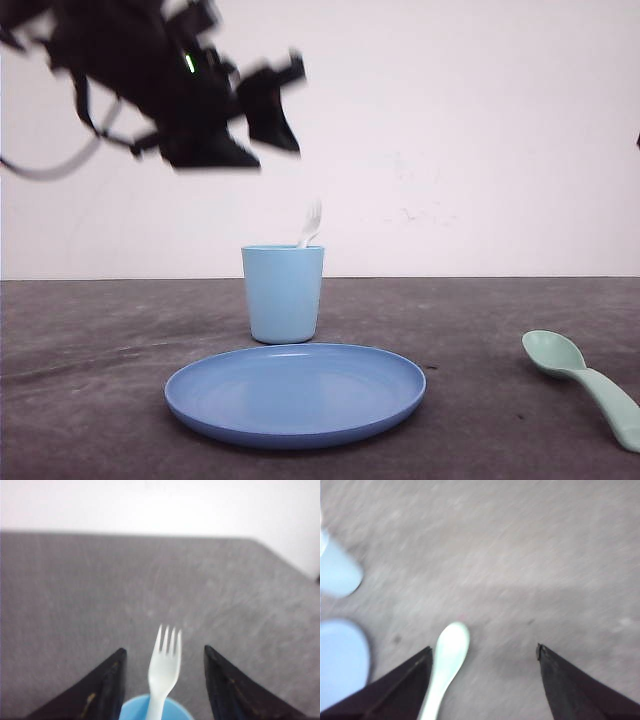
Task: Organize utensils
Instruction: 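Drop the fork into the cup and raise the left gripper, then grasp the mint-green spoon with the right gripper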
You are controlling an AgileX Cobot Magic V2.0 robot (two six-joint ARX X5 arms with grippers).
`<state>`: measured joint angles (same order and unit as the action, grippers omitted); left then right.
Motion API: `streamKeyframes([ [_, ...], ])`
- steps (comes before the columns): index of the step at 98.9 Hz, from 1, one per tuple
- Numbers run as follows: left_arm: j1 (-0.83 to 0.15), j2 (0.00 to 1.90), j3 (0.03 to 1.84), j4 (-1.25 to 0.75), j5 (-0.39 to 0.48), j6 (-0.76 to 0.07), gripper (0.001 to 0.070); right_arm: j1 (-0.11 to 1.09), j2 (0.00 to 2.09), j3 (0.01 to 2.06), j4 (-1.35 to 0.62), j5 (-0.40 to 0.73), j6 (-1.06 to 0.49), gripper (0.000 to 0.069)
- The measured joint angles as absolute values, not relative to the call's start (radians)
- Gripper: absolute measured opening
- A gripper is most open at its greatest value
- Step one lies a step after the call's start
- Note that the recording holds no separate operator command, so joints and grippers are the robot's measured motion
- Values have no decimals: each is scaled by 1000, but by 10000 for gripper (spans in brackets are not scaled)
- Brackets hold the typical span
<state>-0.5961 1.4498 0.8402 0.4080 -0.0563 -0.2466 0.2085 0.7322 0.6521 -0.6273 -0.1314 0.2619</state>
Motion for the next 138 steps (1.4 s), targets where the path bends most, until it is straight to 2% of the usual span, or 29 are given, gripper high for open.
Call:
streamKeyframes([
  [22,-596,1205,842,111,-55,-227,291,327,836,652,-716,-127,340,418],
  [33,-596,1089,842,-34,-55,-225,291,397,903,652,-725,-71,390,418],
  [67,-596,908,842,-372,-53,-208,291,592,1150,652,-598,73,555,418],
  [76,-596,897,842,-406,-52,-202,291,615,1200,652,-562,99,591,408],
  [115,-596,895,842,-446,-27,-198,291,622,1320,652,-488,114,698,280],
  [138,-596,895,842,-456,-27,-190,291,630,1338,652,-479,130,711,246],
])
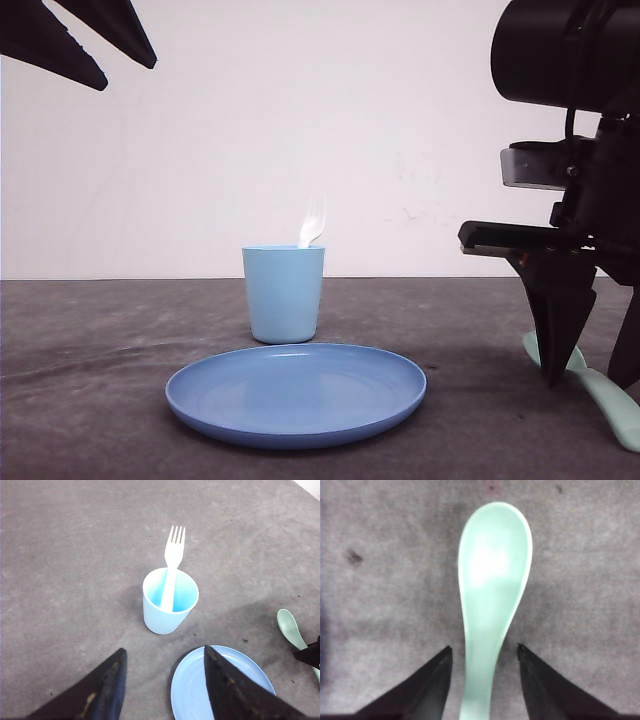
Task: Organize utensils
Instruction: 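Grasp the mint-green spoon with the right gripper, then carry the spoon with the right gripper above the cup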
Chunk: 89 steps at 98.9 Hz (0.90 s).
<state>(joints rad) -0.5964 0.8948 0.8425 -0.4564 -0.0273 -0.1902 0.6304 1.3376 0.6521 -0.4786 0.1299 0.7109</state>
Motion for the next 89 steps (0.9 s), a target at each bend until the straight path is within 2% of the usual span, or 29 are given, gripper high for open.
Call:
streamKeyframes([
  [16,-596,895,842,-457,-27,-183,291,630,1338,652,-479,134,712,187],
  [42,-596,895,842,-457,-23,-183,291,632,1345,652,-478,134,714,170],
  [89,-596,895,842,-467,-22,-183,291,655,1373,662,-475,161,714,99],
])
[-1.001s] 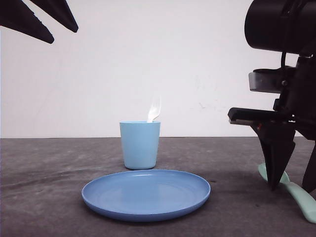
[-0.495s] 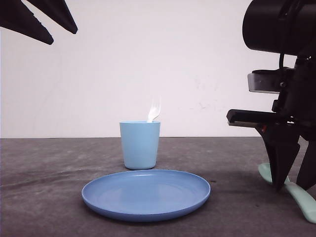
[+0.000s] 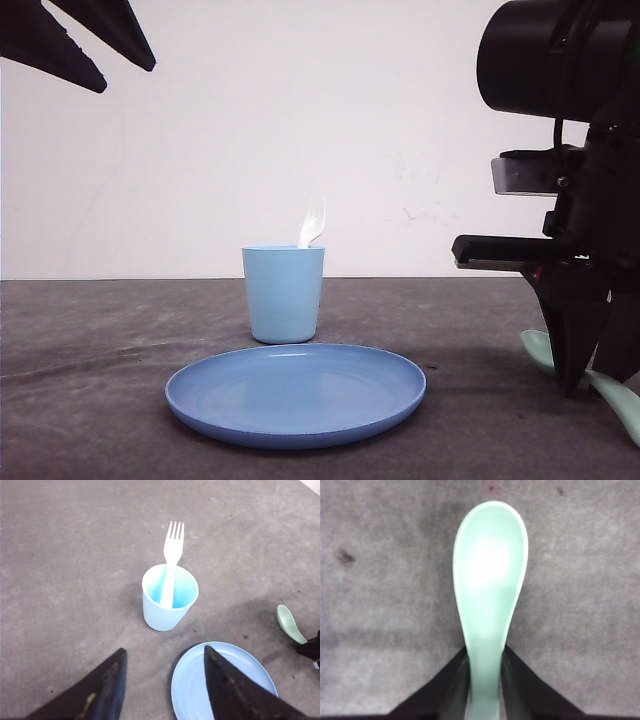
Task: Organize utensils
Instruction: 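Carry the spoon with the right gripper above the cup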
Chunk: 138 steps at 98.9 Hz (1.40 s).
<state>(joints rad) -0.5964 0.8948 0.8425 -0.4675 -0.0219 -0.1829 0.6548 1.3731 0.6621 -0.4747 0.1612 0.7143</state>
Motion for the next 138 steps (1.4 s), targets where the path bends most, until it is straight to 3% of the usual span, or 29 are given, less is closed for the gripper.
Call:
streamKeyframes([
  [18,-596,895,842,-468,-22,-183,291,658,1351,703,-514,162,690,99],
  [45,-596,895,842,-468,-22,-183,291,694,1295,960,-548,258,553,99],
  [86,-596,895,842,-468,-21,-183,291,773,1336,1047,-17,264,305,98],
  [138,-596,895,842,-468,-21,-194,291,778,1688,1047,366,199,206,97],
])
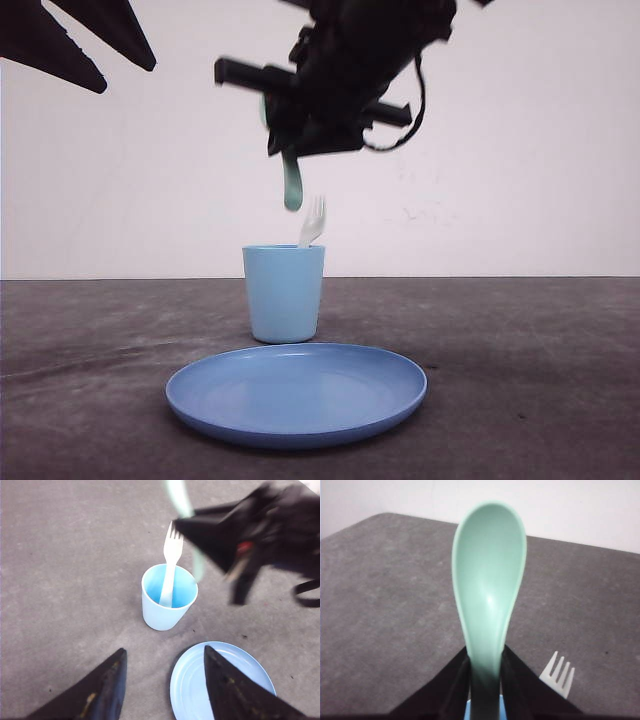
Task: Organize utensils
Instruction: 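Carry the spoon with the right gripper above the cup, then release the spoon into the cup beside the fork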
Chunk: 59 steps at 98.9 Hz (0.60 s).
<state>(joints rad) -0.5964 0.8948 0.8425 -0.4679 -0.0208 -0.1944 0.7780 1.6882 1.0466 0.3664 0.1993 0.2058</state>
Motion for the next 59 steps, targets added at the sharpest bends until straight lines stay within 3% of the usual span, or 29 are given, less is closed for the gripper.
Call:
streamKeyframes([
  [30,-596,895,842,-478,-21,-199,291,776,1744,1047,399,184,202,109],
  [35,-596,895,842,-480,-20,-199,291,776,1744,1047,402,184,198,160],
  [47,-596,895,842,-486,-20,-199,291,776,1744,1047,401,184,197,358],
  [59,-596,895,842,-488,-21,-199,291,775,1744,1047,401,184,197,419],
])
